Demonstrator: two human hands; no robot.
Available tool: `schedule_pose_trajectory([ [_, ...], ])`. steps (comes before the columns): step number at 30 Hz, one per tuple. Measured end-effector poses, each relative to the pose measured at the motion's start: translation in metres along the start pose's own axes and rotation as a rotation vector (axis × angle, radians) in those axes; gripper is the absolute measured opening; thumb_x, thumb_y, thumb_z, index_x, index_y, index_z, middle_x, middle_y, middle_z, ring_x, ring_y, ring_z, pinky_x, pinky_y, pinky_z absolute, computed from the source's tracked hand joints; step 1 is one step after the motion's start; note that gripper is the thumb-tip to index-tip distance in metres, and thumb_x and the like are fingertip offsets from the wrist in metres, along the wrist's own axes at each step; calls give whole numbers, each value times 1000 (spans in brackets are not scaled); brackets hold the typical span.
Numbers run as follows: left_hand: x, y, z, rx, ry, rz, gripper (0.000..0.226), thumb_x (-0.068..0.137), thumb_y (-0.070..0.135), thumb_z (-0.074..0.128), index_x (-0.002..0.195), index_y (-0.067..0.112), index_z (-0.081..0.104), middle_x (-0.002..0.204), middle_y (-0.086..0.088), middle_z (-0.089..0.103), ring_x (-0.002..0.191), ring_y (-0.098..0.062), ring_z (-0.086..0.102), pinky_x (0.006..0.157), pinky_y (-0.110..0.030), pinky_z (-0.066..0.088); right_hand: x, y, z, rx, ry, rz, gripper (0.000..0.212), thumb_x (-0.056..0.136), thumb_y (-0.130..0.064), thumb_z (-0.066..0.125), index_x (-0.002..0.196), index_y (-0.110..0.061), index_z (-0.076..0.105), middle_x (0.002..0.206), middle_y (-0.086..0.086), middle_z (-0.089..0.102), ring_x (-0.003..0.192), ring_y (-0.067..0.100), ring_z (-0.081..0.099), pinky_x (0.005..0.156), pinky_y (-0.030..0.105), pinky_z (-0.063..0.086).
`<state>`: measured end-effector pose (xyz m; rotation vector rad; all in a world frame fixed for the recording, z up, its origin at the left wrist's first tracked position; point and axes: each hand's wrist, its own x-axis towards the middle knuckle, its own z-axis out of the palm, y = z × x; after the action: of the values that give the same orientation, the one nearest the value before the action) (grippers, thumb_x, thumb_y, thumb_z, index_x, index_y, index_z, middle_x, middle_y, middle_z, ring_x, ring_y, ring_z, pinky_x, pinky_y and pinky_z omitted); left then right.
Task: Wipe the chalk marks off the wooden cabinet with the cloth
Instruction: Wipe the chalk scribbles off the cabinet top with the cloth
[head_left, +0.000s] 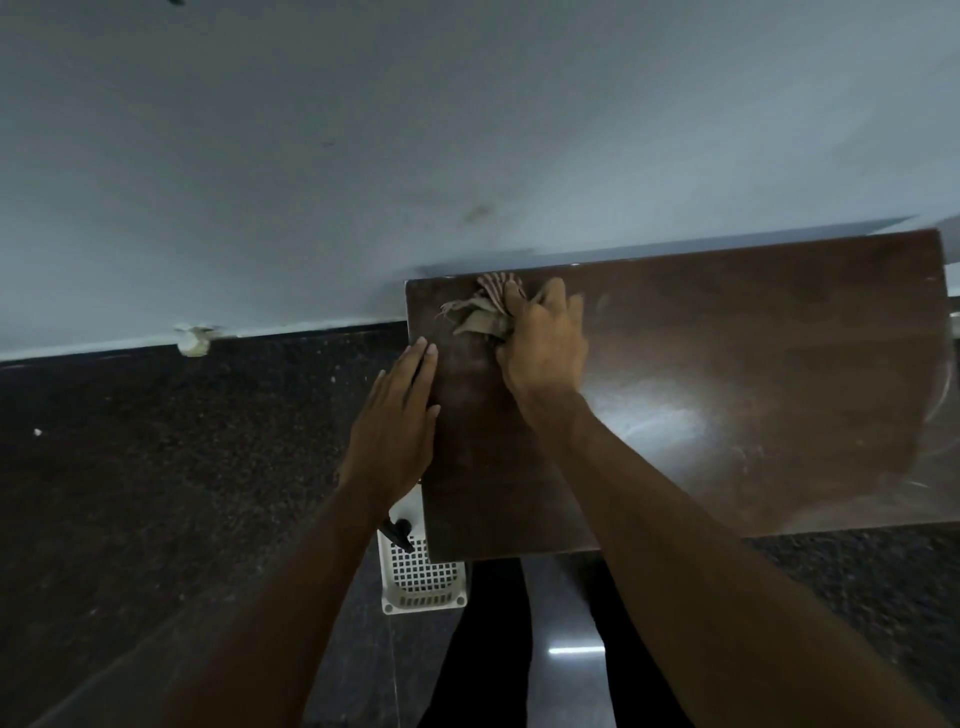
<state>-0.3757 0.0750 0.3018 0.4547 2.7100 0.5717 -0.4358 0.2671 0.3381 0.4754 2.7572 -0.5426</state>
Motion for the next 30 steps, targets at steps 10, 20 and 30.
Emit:
schedule_pose_trajectory([
  [10, 4, -4, -5, -63, 8, -7, 77, 93, -8, 52, 161, 2, 18, 166, -18, 29, 149, -35, 39, 122, -54, 35, -123, 33, 40, -86, -240, -366, 84, 61, -27, 87, 135, -28, 48, 109, 4, 44, 97, 24, 50, 64, 33, 55],
  [20, 3, -4, -9, 35, 151, -47, 78, 88, -1, 68, 156, 0, 31, 161, -19, 39, 149, -32, 39, 123, -51, 31, -44, -2, 16, -131, -171, -322, 60, 87, -27, 71, 140, -31, 46, 125, 4, 42, 114, 25, 42, 87, 39, 53],
  [30, 11, -5, -18, -139, 160, -11, 69, 90, -9, 49, 157, 2, 34, 162, -20, 37, 150, -36, 37, 116, -56, 43, -28, -29, 21, -96, -129, -411, 48, 90, -20, 66, 136, -25, 52, 129, 6, 40, 117, 27, 38, 95, 40, 42],
])
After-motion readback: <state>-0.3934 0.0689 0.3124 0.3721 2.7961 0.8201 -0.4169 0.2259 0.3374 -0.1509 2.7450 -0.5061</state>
